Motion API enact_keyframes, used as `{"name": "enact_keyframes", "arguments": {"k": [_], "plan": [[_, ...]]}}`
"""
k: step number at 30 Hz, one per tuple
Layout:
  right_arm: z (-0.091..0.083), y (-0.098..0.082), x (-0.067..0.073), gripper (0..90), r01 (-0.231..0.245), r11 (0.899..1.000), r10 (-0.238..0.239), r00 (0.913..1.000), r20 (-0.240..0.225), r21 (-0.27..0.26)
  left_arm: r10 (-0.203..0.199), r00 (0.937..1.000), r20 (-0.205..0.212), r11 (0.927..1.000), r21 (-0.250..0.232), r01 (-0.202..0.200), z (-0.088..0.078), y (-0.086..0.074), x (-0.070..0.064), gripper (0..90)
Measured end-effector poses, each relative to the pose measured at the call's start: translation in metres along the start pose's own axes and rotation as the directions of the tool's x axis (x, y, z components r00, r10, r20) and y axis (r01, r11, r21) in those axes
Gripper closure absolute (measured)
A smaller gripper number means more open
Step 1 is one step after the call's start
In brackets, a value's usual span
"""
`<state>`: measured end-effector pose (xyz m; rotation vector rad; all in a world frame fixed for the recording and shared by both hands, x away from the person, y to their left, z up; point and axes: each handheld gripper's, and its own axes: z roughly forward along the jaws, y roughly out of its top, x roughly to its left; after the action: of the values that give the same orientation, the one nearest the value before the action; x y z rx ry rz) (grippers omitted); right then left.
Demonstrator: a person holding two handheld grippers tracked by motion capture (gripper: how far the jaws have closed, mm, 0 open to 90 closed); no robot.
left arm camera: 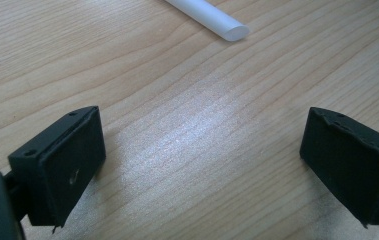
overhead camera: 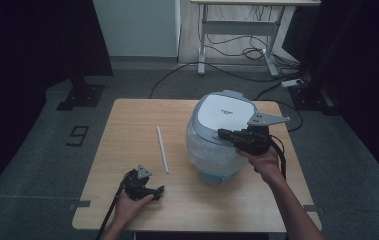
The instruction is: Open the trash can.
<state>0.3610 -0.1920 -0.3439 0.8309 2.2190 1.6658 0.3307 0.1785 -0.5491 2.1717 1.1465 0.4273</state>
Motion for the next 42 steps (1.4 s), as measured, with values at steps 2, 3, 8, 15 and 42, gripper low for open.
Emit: {"name": "enact_keyframes", "arguments": {"k": [2, 3, 8, 15, 42], "plan": [[0.000, 0.000, -0.001, 90.0, -0.004, 1.000, 0.004, 1.0000, -0.005, 0.001, 0.000, 1.0000, 0.000, 1.0000, 0.000, 0.000, 0.000, 0.000, 0.000, 3.8], [0.000, 0.000, -0.001, 90.0, -0.008, 1.000, 0.008, 0.9999, -0.008, 0.001, 0.000, 1.0000, 0.000, 1.0000, 0.000, 0.000, 0.000, 0.000, 0.000, 3.8], [0.000, -0.001, -0.001, 90.0, -0.010, 1.000, 0.010, 0.9999, -0.013, 0.002, 0.000, 1.0000, 0.000, 1.0000, 0.000, 0.000, 0.000, 0.000, 0.000, 3.8], [-0.001, -0.002, -0.001, 90.0, -0.006, 1.000, 0.006, 0.9998, -0.021, 0.003, 0.000, 1.0000, 0.000, 1.0000, 0.000, 0.000, 0.000, 0.000, 0.000, 3.7], [-0.070, -0.041, 0.001, 59.5, 0.025, 0.991, -0.020, 0.9987, 0.046, -0.131, 0.000, 1.0000, 0.000, 1.0000, 0.000, 0.000, 0.000, 0.000, 0.000, 3.8]]}}
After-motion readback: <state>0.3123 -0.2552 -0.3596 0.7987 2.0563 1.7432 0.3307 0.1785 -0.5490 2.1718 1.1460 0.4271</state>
